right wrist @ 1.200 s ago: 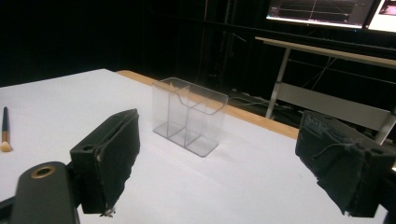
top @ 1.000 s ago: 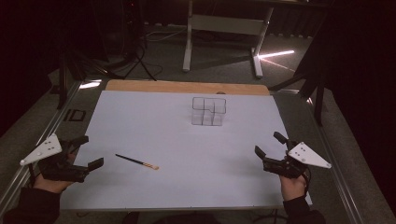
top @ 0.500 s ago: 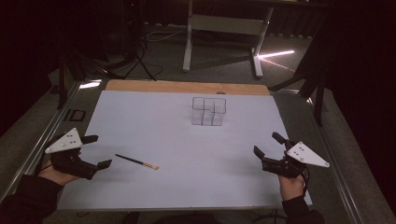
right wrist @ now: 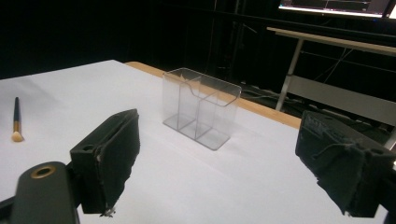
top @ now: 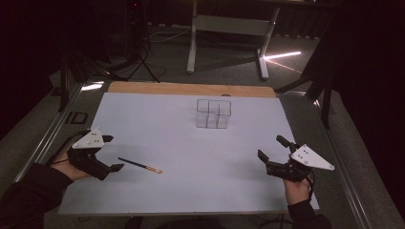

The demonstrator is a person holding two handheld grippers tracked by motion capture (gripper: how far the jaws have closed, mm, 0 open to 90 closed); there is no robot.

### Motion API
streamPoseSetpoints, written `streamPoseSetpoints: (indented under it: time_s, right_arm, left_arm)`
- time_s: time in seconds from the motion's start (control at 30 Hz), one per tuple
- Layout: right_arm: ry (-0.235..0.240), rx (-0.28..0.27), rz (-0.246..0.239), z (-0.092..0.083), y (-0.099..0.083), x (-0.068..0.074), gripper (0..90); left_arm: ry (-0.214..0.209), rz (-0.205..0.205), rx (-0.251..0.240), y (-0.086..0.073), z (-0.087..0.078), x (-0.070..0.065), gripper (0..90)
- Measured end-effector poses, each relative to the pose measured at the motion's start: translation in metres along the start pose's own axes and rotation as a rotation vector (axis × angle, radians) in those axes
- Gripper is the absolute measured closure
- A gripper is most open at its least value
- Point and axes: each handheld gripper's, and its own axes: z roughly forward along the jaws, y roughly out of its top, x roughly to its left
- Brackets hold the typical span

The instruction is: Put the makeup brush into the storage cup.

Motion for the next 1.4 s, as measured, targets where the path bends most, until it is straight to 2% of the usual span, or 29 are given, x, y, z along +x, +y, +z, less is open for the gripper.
streamPoseSetpoints:
  time_s: [0.03,0.1,0.17,0.27,0.3,0.33,0.4,0.43,0.47,0.53,0.57,0.6,0.63,0.67,0.73,0.77,0.97,1.0,1.07,1.17,1.27,1.37,1.4]
  right_arm:
    - [-0.001,-0.002,0.002,0.000,0.000,0.000,13.5]
    - [-0.004,0.000,0.001,0.000,0.000,-0.001,13.5]
    - [-0.003,0.001,0.002,0.000,0.000,-0.001,13.5]
    - [0.000,0.002,-0.002,0.001,-0.001,0.000,13.5]
    - [0.000,0.002,-0.002,0.001,-0.001,0.000,13.5]
    - [0.001,0.004,-0.001,0.001,-0.001,0.000,13.5]
    - [0.000,0.007,-0.001,0.002,-0.001,0.000,13.5]
    - [0.001,0.008,-0.002,0.002,-0.001,0.000,13.5]
    - [0.002,0.008,-0.004,0.002,-0.001,0.000,13.5]
    - [0.001,0.009,-0.004,0.002,-0.001,0.000,13.5]
    - [0.001,0.009,-0.004,0.002,-0.001,0.000,13.5]
    - [0.002,0.010,-0.004,0.003,-0.001,0.000,13.5]
    - [0.003,0.012,-0.004,0.003,-0.001,0.000,13.5]
    - [0.002,0.012,-0.005,0.002,-0.001,0.000,13.5]
    - [0.002,0.010,-0.007,0.002,-0.001,0.000,13.5]
    - [0.001,0.011,-0.006,0.002,-0.001,0.000,13.5]
    - [0.002,0.017,-0.003,0.003,-0.002,0.000,13.5]
    - [0.002,0.019,-0.003,0.004,-0.003,-0.001,13.5]
    - [0.002,0.020,-0.001,0.004,-0.003,0.000,13.5]
    - [0.001,0.023,-0.002,0.004,-0.003,0.000,13.5]
    - [0.002,0.023,-0.003,0.004,-0.003,0.000,13.5]
    - [0.001,0.024,-0.002,0.005,-0.004,0.000,13.5]
    - [0.004,0.029,0.001,0.005,-0.005,0.000,13.5]
  left_arm:
    - [-0.007,0.010,0.021,0.003,0.004,0.000,0.0]
    - [-0.023,0.022,0.034,0.005,0.006,0.001,0.0]
    - [-0.016,0.025,0.040,0.006,0.008,0.001,0.0]
    - [-0.039,0.061,0.088,0.013,0.015,0.002,0.0]
    - [-0.039,0.061,0.088,0.013,0.015,0.002,0.0]
    - [-0.036,0.086,0.109,0.015,0.018,0.002,0.0]
    - [-0.037,0.095,0.120,0.017,0.020,0.003,0.0]
    - [-0.044,0.121,0.142,0.020,0.025,0.002,0.0]
    - [-0.044,0.121,0.142,0.020,0.025,0.002,0.0]
    - [-0.051,0.187,0.199,0.024,0.034,-0.002,0.0]
    - [-0.051,0.187,0.199,0.024,0.034,-0.002,0.0]
    - [-0.053,0.205,0.216,0.024,0.037,-0.003,0.0]
    - [-0.072,0.237,0.255,0.025,0.044,-0.006,0.0]
    - [-0.072,0.237,0.255,0.025,0.044,-0.006,0.0]
    - [-0.084,0.258,0.288,0.024,0.053,-0.007,0.0]
    - [-0.084,0.258,0.288,0.024,0.053,-0.007,0.0]
    - [-0.117,0.330,0.344,0.027,0.066,-0.010,0.4]
    - [-0.128,0.322,0.348,0.028,0.067,-0.010,0.5]
    - [-0.141,0.333,0.348,0.030,0.070,-0.010,1.9]
    - [-0.155,0.370,0.379,0.032,0.077,-0.010,2.6]
    - [-0.174,0.385,0.395,0.033,0.080,-0.011,4.2]
    - [-0.181,0.435,0.412,0.035,0.084,-0.012,6.8]
    - [-0.198,0.450,0.424,0.036,0.085,-0.011,7.7]
